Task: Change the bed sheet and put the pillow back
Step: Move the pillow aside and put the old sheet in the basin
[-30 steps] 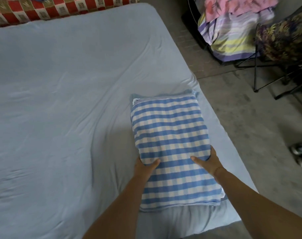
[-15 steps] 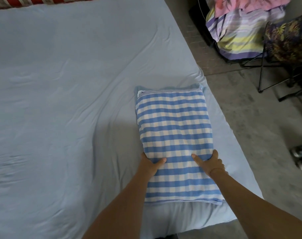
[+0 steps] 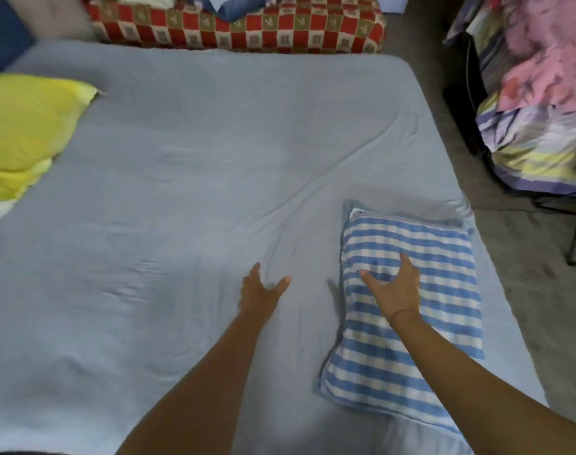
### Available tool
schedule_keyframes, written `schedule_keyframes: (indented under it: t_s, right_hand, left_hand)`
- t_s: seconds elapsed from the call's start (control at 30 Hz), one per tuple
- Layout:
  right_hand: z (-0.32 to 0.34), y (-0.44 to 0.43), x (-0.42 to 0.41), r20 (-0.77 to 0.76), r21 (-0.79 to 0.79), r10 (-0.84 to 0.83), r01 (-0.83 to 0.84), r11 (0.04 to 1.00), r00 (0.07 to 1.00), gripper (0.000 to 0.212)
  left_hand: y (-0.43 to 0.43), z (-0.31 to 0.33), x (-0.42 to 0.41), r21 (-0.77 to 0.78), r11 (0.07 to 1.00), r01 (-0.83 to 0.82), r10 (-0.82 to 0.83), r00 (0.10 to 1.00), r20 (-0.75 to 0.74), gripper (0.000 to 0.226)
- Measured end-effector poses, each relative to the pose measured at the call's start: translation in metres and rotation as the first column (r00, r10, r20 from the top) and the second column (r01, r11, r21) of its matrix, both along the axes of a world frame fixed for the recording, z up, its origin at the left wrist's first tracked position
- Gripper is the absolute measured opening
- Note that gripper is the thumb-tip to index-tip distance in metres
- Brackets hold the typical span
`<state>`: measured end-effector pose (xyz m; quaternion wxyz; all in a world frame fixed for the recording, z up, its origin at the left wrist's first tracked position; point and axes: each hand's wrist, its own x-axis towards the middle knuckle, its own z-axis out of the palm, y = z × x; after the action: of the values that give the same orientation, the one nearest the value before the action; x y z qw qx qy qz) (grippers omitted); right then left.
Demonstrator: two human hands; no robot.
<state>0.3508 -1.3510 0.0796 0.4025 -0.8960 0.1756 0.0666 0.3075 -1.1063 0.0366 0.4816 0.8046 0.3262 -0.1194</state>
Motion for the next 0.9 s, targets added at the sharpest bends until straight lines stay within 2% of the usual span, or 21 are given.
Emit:
schedule_keyframes:
  t_s: [0.17,0.23,0.53,0.9]
  right_hand:
    - [0.030,0.121,-0.007,0.072,0.087,0.121,-0.127,0.988,0.990,0.109]
    - [0.040,0.174,-0.018,0.106,0.093,0.157,-0.167,0.982,0.982,0.106]
    - [0.062,0.387,-0.093,0.118,0.207,0.257,-0.277,0.938,0.959,0.107]
    - [0.078,0.533,-0.092,0.116,0.244,0.399,-0.416,0.876,0.909,0.108]
  left_hand:
    - [0.112,0.032,-0.040,0.032,0.990,-0.137,0.134,0.988,0.081,0.091]
    - [0.159,0.042,-0.059,0.019,0.983,-0.180,0.177,0.978,0.110,0.092]
    - [0.371,0.079,-0.155,0.030,0.959,-0.283,0.273,0.945,0.179,0.095]
    - [0.495,0.098,-0.185,0.028,0.914,-0.404,0.388,0.894,0.222,0.092]
